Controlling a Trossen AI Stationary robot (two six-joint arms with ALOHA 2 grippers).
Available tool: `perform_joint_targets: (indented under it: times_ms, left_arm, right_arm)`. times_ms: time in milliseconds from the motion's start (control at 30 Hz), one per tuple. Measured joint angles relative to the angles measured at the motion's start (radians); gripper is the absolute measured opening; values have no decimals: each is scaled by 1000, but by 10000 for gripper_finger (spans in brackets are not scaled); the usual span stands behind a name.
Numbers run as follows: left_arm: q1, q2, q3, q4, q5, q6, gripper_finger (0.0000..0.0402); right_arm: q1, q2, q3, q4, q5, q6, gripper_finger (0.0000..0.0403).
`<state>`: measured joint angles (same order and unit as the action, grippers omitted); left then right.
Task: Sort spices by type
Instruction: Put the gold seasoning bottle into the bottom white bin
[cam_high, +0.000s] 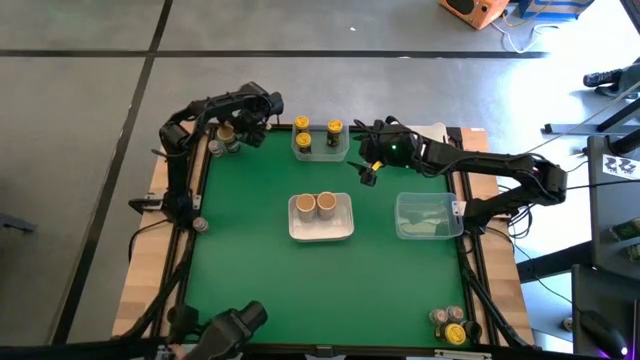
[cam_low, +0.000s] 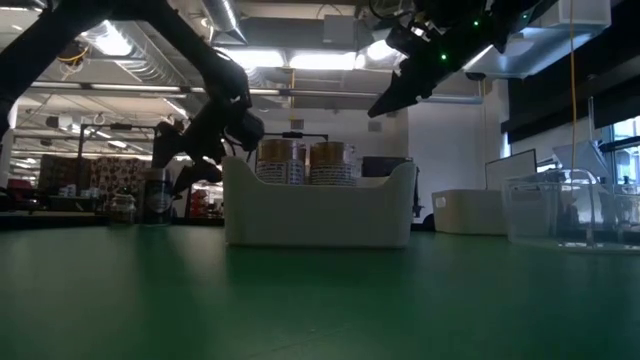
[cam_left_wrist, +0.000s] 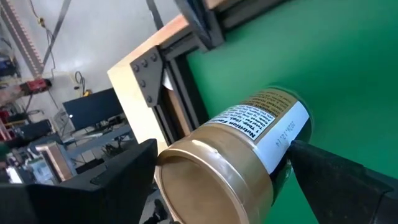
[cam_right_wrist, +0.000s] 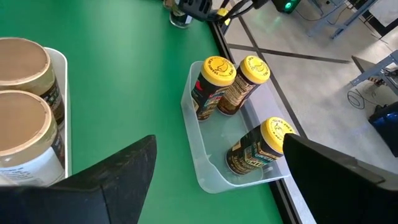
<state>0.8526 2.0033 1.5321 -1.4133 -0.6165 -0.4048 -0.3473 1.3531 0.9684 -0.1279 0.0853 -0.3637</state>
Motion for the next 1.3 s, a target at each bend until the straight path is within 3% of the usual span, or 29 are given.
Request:
perform_joint_targets:
  times_ms: [367, 533, 867, 1300]
  left_arm:
    - [-32, -96, 4, -22, 3, 46, 345]
    - [-5, -146, -1, 6, 94, 114, 345]
    - [47, -155, -3, 12, 147, 224, 345]
    - [90, -156, -37, 20, 229, 230, 345]
  right_arm:
    - [0, 8, 0, -2, 0, 0, 348]
    - [0, 8, 0, -2, 0, 0, 348]
    - [0, 8, 0, -5, 0, 2, 348]
    - [0, 8, 0, -11, 0, 4, 348]
